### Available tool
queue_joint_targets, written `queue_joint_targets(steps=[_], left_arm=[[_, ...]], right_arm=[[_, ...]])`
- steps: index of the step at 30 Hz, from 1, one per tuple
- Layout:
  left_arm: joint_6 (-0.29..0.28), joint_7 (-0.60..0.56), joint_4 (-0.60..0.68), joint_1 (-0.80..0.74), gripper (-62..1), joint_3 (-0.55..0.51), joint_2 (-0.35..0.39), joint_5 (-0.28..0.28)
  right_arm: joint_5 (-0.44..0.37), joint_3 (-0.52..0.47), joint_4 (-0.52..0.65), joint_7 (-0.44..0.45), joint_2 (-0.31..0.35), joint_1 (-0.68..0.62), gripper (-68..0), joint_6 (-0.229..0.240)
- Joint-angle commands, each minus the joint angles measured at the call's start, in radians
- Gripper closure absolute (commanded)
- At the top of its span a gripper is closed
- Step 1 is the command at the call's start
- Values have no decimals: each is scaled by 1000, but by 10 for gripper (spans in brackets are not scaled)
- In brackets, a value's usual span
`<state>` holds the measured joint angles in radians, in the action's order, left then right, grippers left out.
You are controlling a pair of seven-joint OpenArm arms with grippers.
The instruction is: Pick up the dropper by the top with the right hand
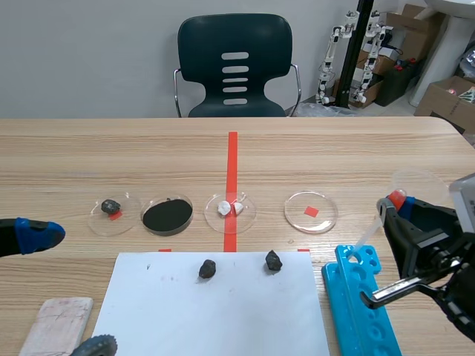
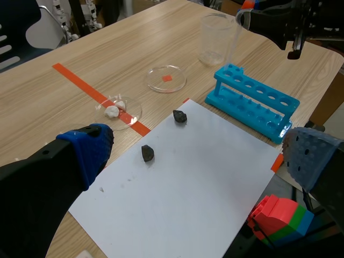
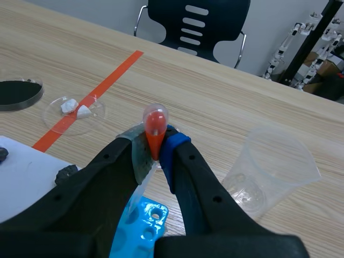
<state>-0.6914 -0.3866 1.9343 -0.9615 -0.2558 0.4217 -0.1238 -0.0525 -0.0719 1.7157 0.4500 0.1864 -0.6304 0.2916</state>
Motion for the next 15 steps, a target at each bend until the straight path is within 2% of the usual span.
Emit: queue_joint_targets(steps=[1,7,15], left_arm=[[-4,-16,16,-5,-623,7,3,-13],[-4,-16,16,-5,-623,7,3,-13],[-4,-16,16,-5,-623,7,3,-13]], right_arm=[[-21,-5,53,10,10,-7,-4,-6],[-47,-5,124,-26,10,-44,-4,-6],[-47,-5,205,-26,10,-104,-4,-6]])
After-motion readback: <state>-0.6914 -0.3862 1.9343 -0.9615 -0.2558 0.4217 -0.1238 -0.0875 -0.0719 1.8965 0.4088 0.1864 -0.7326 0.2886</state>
